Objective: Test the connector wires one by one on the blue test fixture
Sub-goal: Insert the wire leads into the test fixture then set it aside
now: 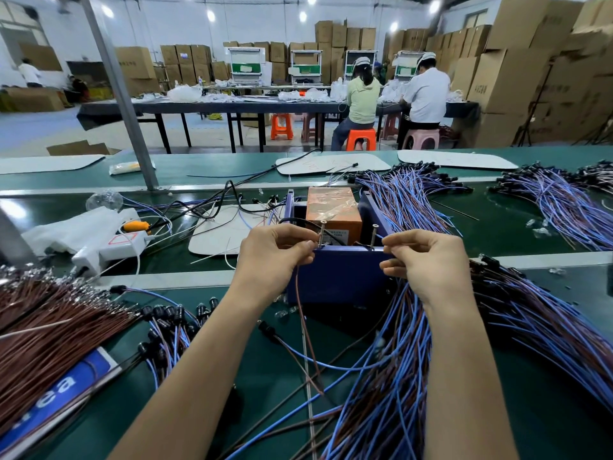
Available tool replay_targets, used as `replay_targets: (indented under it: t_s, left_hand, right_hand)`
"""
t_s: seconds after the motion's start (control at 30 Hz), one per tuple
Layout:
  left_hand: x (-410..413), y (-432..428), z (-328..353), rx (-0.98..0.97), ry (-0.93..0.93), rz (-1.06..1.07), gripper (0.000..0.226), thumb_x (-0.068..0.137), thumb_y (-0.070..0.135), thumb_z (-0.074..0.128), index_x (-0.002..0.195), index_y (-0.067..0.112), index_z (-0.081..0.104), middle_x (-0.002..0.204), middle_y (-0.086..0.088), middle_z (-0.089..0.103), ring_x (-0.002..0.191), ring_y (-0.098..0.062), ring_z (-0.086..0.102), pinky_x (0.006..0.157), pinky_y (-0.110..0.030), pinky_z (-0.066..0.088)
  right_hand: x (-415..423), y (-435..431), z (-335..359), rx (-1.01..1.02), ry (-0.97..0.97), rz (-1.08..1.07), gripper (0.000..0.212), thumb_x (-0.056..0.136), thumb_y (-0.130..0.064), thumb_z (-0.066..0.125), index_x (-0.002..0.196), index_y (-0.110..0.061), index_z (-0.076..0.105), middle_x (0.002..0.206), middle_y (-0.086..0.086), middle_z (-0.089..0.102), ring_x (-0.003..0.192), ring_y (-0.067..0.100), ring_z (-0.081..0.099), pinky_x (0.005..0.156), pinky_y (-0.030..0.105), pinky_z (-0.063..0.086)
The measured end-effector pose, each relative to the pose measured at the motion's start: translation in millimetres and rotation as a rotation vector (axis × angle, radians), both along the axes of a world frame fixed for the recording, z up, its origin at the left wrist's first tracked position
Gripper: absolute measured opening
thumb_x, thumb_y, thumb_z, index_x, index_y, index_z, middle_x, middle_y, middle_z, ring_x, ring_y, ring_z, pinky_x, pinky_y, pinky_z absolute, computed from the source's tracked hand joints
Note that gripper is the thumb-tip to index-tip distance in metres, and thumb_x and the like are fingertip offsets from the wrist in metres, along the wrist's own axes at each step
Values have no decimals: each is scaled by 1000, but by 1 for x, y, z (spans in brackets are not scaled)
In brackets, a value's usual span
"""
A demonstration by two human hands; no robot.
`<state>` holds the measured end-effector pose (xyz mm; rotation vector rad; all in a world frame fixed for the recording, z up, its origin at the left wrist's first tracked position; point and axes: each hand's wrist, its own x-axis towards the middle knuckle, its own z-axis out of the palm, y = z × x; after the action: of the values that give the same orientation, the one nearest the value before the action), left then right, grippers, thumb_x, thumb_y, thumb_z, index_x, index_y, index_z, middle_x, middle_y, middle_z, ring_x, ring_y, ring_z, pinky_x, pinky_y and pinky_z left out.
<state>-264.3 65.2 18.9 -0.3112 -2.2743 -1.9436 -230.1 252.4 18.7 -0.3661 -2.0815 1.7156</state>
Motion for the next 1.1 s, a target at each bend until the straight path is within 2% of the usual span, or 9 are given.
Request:
replay_targets:
  t_s: [0.07,0.13,0.27,0.47,0.6,0.73,0.87,0.93,1.1]
  left_hand:
    - [-1,-1,0,7,-3,-9,23,85,-4,64,77,16,72,82,-8,73,68,-11,68,70,-17,56]
    - [-2,-2,0,9,-10,-16,25,85,-4,64,77,17,73,82,-7,74,70,-12,69,71,-18,56]
    - [-3,-3,-2,2,-19,-20,26,86,-4,63,78,19,73,82,-4,74,72,-13,70,72,-19,57]
    - [-2,-3,0,-5,-19,-34,28,86,-5,62,78,20,73,82,-5,74,72,-13,69,72,-19,57]
    - [0,-4,2,-5,-8,-47,31,84,-10,61,76,18,71,69,2,71,60,-7,65,62,-14,53]
    - [-2,-5,3,20,-5,-10,24,84,-8,63,78,14,70,73,-3,71,62,-10,64,63,-16,54]
    - [-2,-3,0,-16,-4,-20,24,85,-7,63,79,15,71,77,-6,72,64,-10,66,65,-16,54]
    - [-2,-2,0,-26,0,-25,25,85,-6,63,78,16,71,78,-6,73,65,-10,66,66,-17,54]
    - [-2,-4,2,-7,-7,-43,27,85,-8,62,77,16,71,73,-1,73,63,-8,66,64,-15,53]
  right_hand:
    - [-1,0,-1,5,9,-26,33,90,4,58,67,-18,68,57,-2,66,45,13,65,67,35,59]
    - [-2,1,-1,4,1,-10,34,90,3,58,68,-20,68,52,-5,67,46,13,65,69,35,60]
    - [-1,2,0,17,-17,26,34,92,2,56,70,-20,68,53,-5,67,47,13,65,63,29,60]
    - [-2,4,0,61,-17,33,33,92,5,53,75,-19,68,78,3,69,45,7,62,44,15,48]
    - [-2,6,-2,113,2,-66,34,89,4,53,74,-23,69,80,-3,70,38,1,55,50,18,42]
    - [-4,10,-2,69,29,-159,33,87,7,53,76,-20,66,76,-2,70,33,1,51,42,13,40]
    - [-7,4,-5,65,-17,-75,24,88,5,56,88,-15,68,77,-2,72,37,3,55,49,18,41]
    - [-9,2,-5,71,-29,-40,26,89,3,56,83,-19,69,77,-3,72,38,4,56,44,15,39]
    - [-5,5,-3,52,-26,-21,32,88,5,55,75,-21,68,72,-2,72,37,4,52,48,20,40]
